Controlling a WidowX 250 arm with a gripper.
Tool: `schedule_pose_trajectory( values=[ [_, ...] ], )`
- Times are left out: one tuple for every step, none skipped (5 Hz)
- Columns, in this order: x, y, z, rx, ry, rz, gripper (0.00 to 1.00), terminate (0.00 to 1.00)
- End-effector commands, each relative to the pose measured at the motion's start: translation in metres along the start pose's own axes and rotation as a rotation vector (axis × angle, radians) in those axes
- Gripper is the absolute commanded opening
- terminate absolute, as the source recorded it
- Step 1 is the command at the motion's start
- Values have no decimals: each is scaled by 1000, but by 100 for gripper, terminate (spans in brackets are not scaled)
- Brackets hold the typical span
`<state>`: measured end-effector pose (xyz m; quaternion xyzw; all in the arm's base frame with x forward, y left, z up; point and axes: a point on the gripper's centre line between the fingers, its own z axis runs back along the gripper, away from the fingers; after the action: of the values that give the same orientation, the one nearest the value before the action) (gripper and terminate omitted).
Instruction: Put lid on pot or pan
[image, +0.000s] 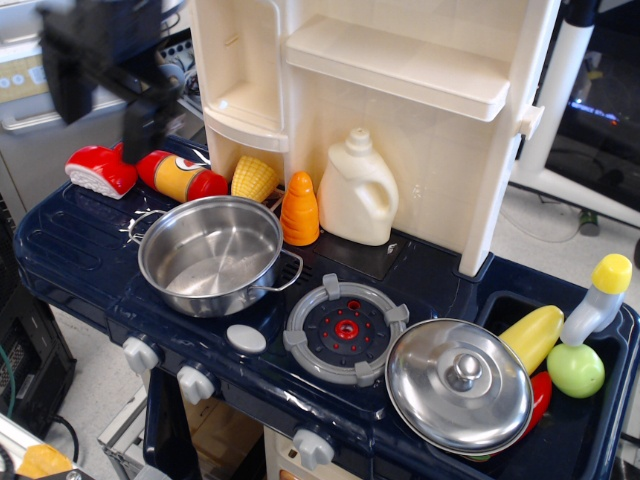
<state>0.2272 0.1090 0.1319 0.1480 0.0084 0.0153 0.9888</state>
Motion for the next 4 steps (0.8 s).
schedule_pose_trajectory(
  values=[
    [-9,-75,31,5,-63,98,100,0],
    [-4,-127,32,-92,-20,133,100,0],
    [2,-162,27,-120,-17,148,100,0],
    [6,-189,22,-159,-22,153,100,0]
  ],
)
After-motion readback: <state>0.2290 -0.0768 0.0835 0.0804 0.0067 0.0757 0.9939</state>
